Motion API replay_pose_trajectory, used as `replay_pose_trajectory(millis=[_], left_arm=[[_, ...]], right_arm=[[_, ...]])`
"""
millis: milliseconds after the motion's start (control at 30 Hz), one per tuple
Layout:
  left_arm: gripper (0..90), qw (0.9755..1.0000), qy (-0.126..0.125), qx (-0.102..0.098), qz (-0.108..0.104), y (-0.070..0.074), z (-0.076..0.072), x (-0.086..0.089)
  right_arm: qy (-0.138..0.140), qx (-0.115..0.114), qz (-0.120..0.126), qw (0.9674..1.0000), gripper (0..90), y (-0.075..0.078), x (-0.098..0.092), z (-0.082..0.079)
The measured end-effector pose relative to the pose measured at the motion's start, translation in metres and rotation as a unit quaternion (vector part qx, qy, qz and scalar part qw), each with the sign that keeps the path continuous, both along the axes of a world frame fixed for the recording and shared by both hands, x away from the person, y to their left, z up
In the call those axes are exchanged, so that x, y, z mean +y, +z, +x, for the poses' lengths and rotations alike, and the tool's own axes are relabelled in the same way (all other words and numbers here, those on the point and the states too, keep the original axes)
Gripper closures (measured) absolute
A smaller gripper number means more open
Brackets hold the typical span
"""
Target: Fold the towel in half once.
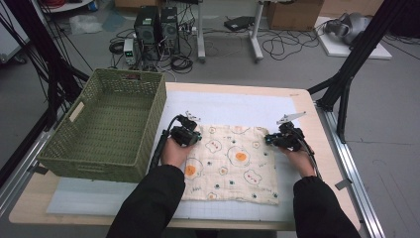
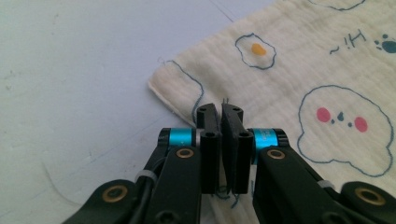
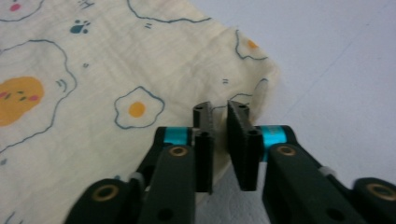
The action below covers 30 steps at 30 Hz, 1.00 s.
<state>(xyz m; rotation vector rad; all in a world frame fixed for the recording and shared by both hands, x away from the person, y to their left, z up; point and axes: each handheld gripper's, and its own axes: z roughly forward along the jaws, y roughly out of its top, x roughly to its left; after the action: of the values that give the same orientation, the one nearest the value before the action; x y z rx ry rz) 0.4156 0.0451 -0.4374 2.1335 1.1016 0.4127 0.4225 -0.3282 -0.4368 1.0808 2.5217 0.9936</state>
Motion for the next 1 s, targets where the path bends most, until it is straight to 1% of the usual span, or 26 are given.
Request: replay_pose_trajectory(millis=[33,133,167,233,300,333,433,500,567,600,667,700,800,867,900,933,967,1000], left_arm=[[86.8,1.0,0.002,0.003,-0.006,0.0,0.0,0.001],[87.4,0.9999,0.003,0.009,-0.014,0.001,0.001,0.006],[87.5,0.9997,0.005,0.008,-0.022,0.002,0.0,0.008],[87.5,0.9989,0.011,0.008,-0.044,0.005,-0.001,0.014],[87.5,0.9981,0.013,0.004,-0.061,0.008,-0.003,0.019],[87.5,0.9975,0.012,0.002,-0.069,0.01,-0.004,0.021],[87.5,0.9956,0.007,-0.008,-0.093,0.016,-0.009,0.023],[87.5,0.9948,0.003,-0.013,-0.1,0.021,-0.013,0.025],[87.5,0.9935,0.0,-0.016,-0.112,0.024,-0.017,0.026],[87.5,0.9935,-0.002,-0.02,-0.112,0.025,-0.02,0.028],[87.5,0.9924,-0.01,-0.021,-0.121,0.026,-0.025,0.032],[87.5,0.9921,-0.01,-0.025,-0.123,0.027,-0.027,0.035],[87.5,0.9917,-0.014,-0.026,-0.125,0.028,-0.034,0.037],[87.5,0.9904,-0.02,-0.03,-0.133,0.029,-0.04,0.036],[87.5,0.9902,-0.025,-0.028,-0.134,0.029,-0.043,0.036],[87.5,0.9901,-0.024,-0.029,-0.135,0.029,-0.046,0.036],[87.5,0.9906,-0.029,-0.029,-0.131,0.03,-0.048,0.037],[87.5,0.9902,-0.034,-0.032,-0.132,0.03,-0.052,0.037]], right_arm=[[0.001,0.002,0.001,1.0,86.3,0.0,0.0,0.0],[0.007,0.014,0.013,0.9998,87.1,0.001,-0.002,0.0],[0.005,0.017,0.023,0.9996,87.2,0.001,-0.003,0.0],[0.004,0.029,0.056,0.998,87.3,0.002,-0.009,-0.001],[0.007,0.03,0.074,0.9968,87.3,0.005,-0.012,-0.003],[0.011,0.029,0.087,0.9957,87.3,0.006,-0.014,-0.004],[0.018,0.03,0.111,0.9931,87.3,0.012,-0.017,-0.007],[0.022,0.032,0.119,0.9921,87.3,0.016,-0.019,-0.01],[0.029,0.035,0.137,0.9896,87.3,0.018,-0.02,-0.013],[0.029,0.035,0.142,0.9888,87.3,0.02,-0.021,-0.015],[0.035,0.038,0.161,0.9855,87.3,0.021,-0.025,-0.019],[0.038,0.042,0.166,0.9845,87.3,0.021,-0.026,-0.02],[0.047,0.047,0.173,0.9827,87.3,0.024,-0.029,-0.026],[0.057,0.049,0.181,0.9806,87.2,0.026,-0.029,-0.029],[0.062,0.051,0.182,0.9801,87.2,0.027,-0.028,-0.031],[0.068,0.049,0.182,0.9797,87.3,0.029,-0.027,-0.034],[0.072,0.048,0.185,0.9789,87.3,0.029,-0.026,-0.036],[0.078,0.047,0.188,0.9779,87.2,0.028,-0.026,-0.04]])
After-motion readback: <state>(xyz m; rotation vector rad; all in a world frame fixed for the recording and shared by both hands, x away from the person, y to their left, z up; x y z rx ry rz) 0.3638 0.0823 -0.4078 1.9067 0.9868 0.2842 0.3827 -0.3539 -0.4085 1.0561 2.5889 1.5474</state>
